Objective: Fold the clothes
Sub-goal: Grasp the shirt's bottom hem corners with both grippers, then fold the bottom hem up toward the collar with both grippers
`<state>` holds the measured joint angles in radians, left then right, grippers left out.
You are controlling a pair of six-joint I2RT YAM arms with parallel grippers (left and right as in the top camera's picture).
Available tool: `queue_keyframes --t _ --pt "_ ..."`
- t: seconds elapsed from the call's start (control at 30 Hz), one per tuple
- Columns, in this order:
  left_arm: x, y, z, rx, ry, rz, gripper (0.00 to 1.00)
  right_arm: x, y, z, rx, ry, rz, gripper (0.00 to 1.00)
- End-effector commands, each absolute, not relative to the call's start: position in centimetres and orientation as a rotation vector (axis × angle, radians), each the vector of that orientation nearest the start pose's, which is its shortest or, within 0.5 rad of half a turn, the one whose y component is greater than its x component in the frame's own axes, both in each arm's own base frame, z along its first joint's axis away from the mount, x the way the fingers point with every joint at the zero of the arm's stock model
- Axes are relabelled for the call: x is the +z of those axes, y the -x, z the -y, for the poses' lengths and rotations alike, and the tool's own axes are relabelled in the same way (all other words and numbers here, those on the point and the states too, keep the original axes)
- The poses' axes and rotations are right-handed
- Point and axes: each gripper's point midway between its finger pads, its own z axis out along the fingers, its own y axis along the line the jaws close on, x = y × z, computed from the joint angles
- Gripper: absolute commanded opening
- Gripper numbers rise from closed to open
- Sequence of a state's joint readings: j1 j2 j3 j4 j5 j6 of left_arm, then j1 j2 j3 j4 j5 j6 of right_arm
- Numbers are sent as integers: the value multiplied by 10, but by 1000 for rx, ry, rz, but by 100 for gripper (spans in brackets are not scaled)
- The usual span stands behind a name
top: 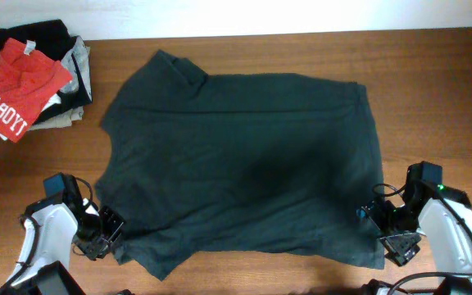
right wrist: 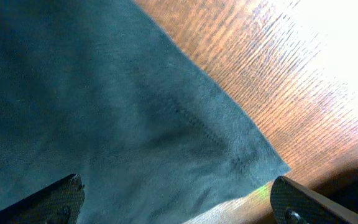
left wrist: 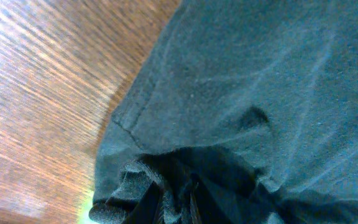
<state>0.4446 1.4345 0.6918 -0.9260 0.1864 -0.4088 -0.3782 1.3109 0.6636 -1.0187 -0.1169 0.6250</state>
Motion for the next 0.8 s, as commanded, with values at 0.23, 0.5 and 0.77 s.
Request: queue_keyframes --t 0.23,0.5,0.77 --pt "11 -185 -48 -351 1335 -2896 12 -15 -111 14 202 -1900 -2784 95" --pt "11 -189 -50 -350 1325 -2882 1 -17 -133 29 171 -1829 -2706 4" --pt "81 -252 -65 -414 1102 -2601 1 49 -192 53 204 -1513 -2737 4"
